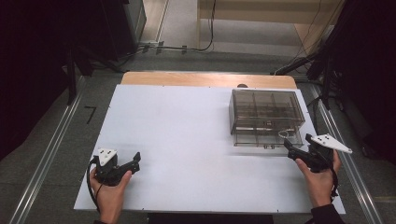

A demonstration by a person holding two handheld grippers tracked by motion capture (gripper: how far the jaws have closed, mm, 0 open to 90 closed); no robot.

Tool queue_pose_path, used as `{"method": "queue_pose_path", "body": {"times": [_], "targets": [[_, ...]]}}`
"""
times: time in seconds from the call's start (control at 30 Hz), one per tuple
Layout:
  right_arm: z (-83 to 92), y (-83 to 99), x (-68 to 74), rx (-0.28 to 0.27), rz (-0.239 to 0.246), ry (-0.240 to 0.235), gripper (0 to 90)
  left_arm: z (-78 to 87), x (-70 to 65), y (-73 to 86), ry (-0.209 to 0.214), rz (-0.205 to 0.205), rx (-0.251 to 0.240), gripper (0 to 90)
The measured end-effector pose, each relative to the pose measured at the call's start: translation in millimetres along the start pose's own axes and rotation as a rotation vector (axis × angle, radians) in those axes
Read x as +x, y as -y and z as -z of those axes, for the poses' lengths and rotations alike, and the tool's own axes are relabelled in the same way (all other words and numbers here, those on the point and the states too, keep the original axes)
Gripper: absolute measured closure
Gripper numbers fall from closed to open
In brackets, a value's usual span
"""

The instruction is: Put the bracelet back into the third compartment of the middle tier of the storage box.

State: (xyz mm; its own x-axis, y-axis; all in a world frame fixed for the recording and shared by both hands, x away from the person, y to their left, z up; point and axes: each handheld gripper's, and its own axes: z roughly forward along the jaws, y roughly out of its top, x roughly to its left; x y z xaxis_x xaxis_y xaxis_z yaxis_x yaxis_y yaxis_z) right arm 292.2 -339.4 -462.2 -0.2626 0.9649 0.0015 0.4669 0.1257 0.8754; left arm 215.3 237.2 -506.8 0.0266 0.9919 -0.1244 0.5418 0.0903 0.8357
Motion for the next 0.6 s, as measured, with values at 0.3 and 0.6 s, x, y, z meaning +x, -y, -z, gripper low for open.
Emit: {"method": "queue_pose_path", "body": {"times": [0.3,0.6], "targets": [[9.3,1.4,5.7,-0.02,0.001,-0.012,14.2,0.9,0.9,-0.3,-0.001,0.001,-0.005,12.0],[15.8,3.4,9.0,-0.026,0.006,-0.021,14.3,1.6,1.5,-0.2,0.001,0.005,-0.009,12.0]]}}
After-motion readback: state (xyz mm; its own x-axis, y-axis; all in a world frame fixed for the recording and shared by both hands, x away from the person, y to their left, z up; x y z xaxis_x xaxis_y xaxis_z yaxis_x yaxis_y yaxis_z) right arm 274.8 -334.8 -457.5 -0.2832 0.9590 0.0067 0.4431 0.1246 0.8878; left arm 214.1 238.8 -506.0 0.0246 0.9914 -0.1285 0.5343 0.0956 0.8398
